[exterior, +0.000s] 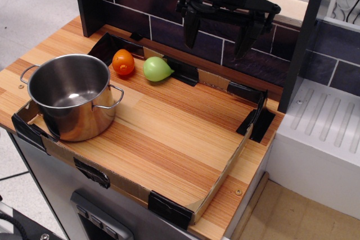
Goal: Topple metal pot
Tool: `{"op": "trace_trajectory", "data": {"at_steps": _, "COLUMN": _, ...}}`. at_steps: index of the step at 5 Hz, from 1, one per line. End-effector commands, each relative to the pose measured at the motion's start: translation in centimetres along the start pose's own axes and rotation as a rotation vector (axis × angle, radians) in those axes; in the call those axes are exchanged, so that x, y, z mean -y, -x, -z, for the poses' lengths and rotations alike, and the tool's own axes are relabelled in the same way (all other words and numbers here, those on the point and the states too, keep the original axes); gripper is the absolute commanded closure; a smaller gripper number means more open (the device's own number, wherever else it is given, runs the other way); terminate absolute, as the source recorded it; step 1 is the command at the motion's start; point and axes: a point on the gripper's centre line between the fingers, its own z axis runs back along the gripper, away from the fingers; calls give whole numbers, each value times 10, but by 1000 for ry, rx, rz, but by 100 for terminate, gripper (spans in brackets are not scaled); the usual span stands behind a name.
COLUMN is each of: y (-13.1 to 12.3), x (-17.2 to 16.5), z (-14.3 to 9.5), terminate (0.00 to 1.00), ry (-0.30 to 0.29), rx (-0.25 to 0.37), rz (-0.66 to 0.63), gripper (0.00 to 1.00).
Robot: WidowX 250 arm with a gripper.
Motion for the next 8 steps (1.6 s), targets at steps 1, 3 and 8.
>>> {"op": "trace_trajectory", "data": {"at_steps": 1, "y": 0, "x": 0, "z": 0, "terminate": 0, "ry": 0, "rx": 0, "rz": 0, "gripper": 0}}
{"op": "trace_trajectory", "data": {"at_steps": 3, "y": -13, "x": -57, "z": -10, "terminate": 0, "ry": 99, "rx": 19, "rz": 284, "gripper": 0}}
{"op": "trace_trajectory", "data": {"at_steps": 8, "y": -26, "x": -184, "z": 23, "terminate": 0, "ry": 63, "rx": -71, "rz": 847, "gripper": 0}}
